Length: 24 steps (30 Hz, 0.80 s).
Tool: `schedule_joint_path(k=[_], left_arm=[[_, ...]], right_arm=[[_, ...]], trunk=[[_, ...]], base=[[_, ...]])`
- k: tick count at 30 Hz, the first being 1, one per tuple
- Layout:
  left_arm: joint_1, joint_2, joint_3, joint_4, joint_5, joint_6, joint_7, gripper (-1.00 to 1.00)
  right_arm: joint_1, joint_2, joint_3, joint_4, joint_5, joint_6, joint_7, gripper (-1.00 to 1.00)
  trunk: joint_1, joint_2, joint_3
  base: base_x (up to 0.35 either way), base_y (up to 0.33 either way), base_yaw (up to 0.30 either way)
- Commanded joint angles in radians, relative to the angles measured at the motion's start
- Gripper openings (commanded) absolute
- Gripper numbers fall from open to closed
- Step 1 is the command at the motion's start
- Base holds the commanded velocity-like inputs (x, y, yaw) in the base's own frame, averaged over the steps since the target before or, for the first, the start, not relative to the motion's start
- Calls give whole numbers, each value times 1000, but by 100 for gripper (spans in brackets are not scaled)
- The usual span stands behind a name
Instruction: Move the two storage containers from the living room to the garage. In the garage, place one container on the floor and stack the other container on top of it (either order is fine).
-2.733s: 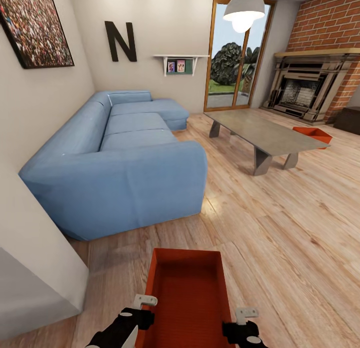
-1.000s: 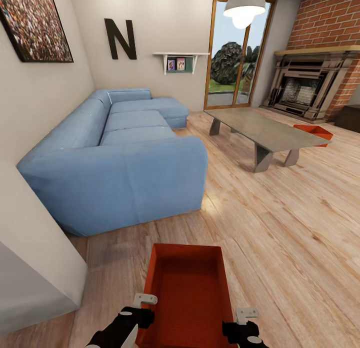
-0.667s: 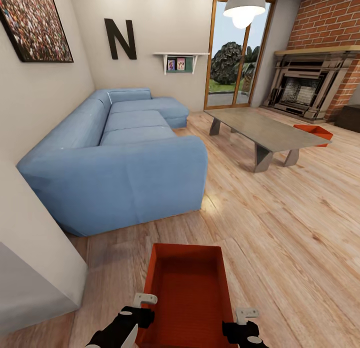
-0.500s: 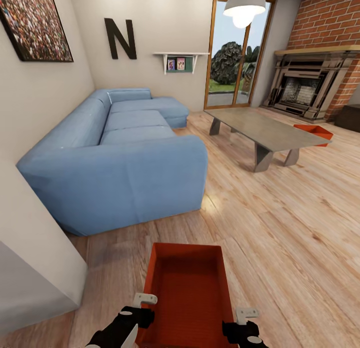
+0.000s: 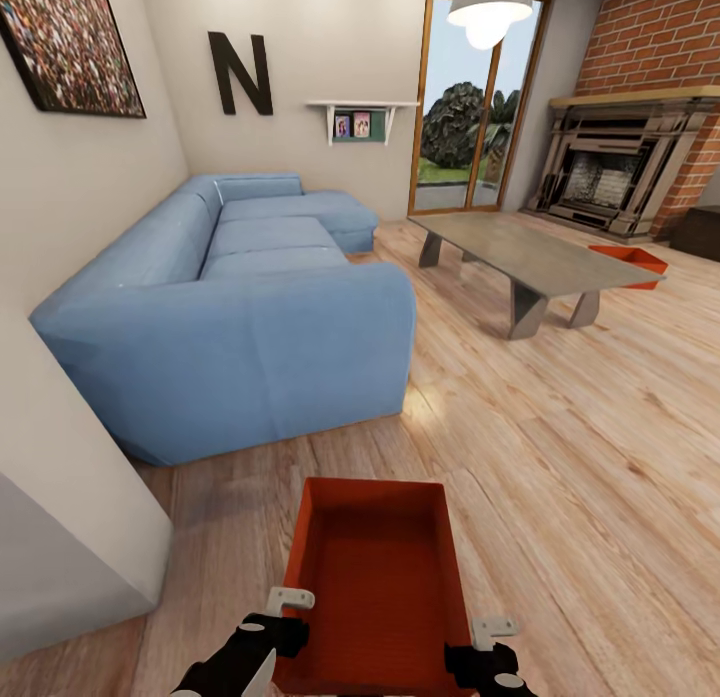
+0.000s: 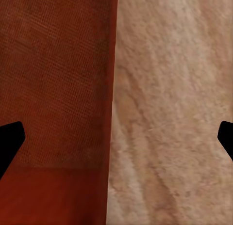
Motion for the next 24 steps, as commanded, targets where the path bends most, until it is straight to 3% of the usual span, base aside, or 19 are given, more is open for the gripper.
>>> schedule_joint_path(k=[1,24], left_arm=[[0,0,0,-2,-10,6,2,100],[0,1,-3,-5,-9,7,4,100]], right_arm=[[-1,0,9,0,-10,-4,-4,100],[-1,0,9,0,-10,-5,-4,100]], trunk=[[4,-8,-4],[11,-22,-10]], base=[[0,0,0],[0,0,0]])
